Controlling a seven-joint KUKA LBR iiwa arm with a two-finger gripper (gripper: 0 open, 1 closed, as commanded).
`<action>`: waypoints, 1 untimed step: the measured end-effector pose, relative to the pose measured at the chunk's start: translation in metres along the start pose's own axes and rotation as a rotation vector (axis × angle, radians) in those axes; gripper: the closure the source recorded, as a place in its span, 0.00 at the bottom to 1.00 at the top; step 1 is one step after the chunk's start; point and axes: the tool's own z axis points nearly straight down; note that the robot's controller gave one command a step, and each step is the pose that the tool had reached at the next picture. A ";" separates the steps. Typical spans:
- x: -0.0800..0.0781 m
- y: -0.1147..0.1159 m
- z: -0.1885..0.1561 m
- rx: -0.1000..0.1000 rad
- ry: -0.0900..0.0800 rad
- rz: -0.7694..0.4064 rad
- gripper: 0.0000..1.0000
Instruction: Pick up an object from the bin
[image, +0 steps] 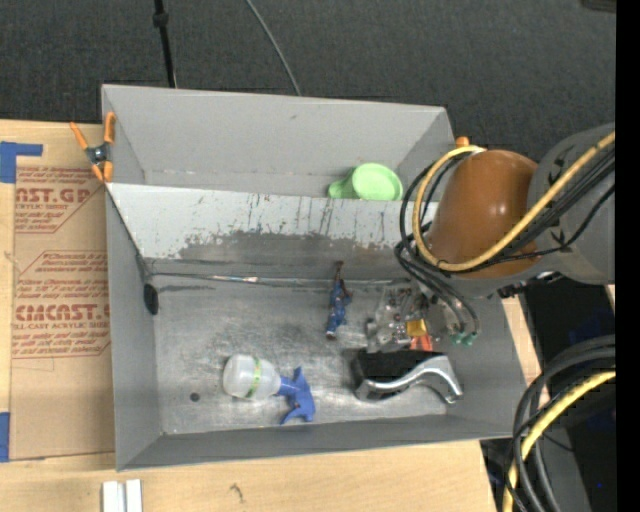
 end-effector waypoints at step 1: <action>0.000 -0.014 -0.001 0.002 -0.001 0.015 1.00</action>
Offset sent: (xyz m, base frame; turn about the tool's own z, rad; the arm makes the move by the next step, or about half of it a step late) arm 0.0193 -0.0793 -0.0120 -0.1390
